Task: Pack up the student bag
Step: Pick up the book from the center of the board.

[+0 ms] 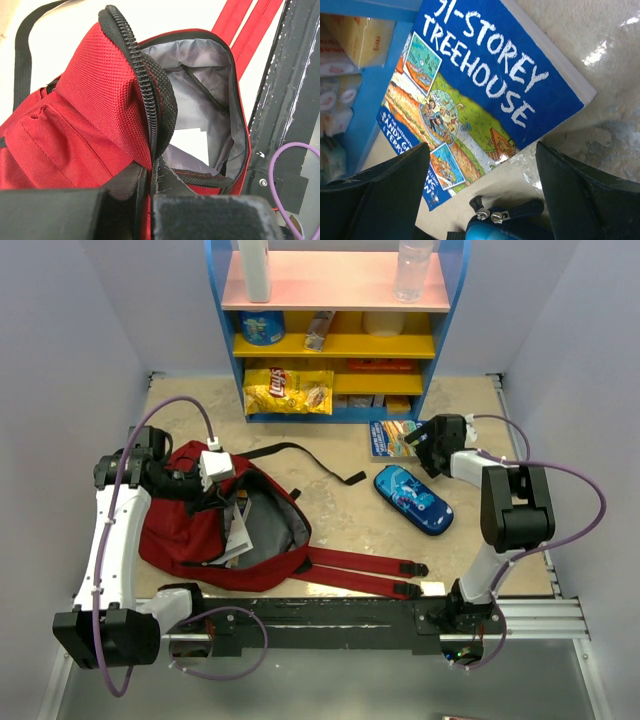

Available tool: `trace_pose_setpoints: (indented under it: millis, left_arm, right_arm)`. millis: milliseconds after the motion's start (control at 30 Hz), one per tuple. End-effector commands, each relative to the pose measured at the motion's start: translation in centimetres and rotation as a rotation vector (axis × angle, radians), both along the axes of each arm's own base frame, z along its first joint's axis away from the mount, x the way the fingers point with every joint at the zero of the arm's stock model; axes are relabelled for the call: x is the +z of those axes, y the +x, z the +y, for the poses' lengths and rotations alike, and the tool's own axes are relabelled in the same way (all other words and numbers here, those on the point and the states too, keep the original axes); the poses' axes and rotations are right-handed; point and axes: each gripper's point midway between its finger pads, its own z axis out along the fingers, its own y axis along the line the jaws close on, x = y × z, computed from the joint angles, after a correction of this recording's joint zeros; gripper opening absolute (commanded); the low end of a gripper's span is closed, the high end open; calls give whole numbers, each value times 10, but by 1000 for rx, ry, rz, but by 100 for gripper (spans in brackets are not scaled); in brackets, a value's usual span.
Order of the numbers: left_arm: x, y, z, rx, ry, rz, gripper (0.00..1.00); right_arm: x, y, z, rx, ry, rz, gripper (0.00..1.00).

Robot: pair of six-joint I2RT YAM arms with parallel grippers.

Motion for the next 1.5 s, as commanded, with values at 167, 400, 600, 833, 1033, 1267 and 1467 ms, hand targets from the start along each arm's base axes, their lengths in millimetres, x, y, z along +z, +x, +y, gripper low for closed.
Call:
trace_pose_setpoints:
  millis: [167, 400, 600, 833, 1033, 1267, 1467]
  left_arm:
    - [15, 15, -7, -26, -38, -77, 0]
    - [12, 16, -8, -29, -50, -72, 0]
    - [10, 16, -9, -30, -54, -65, 0]
    - [6, 17, -10, -33, -62, -53, 0]
    - [4, 17, -10, -37, -64, -49, 0]
    - [1, 17, -8, -36, -45, -51, 0]
    - [-2, 17, -7, -35, -43, -49, 0]
  right_arm:
    - [33, 36, -17, -113, 3, -171, 87]
    - [77, 57, -16, -88, 6, -266, 87]
    - [104, 60, -11, -67, 49, -340, 86]
    - [130, 57, -6, -40, 67, -420, 83]
    - [123, 58, -6, -33, 51, -406, 83]
    - [70, 52, -2, -37, 84, -303, 82]
    - [52, 40, -2, -52, 98, -255, 80]
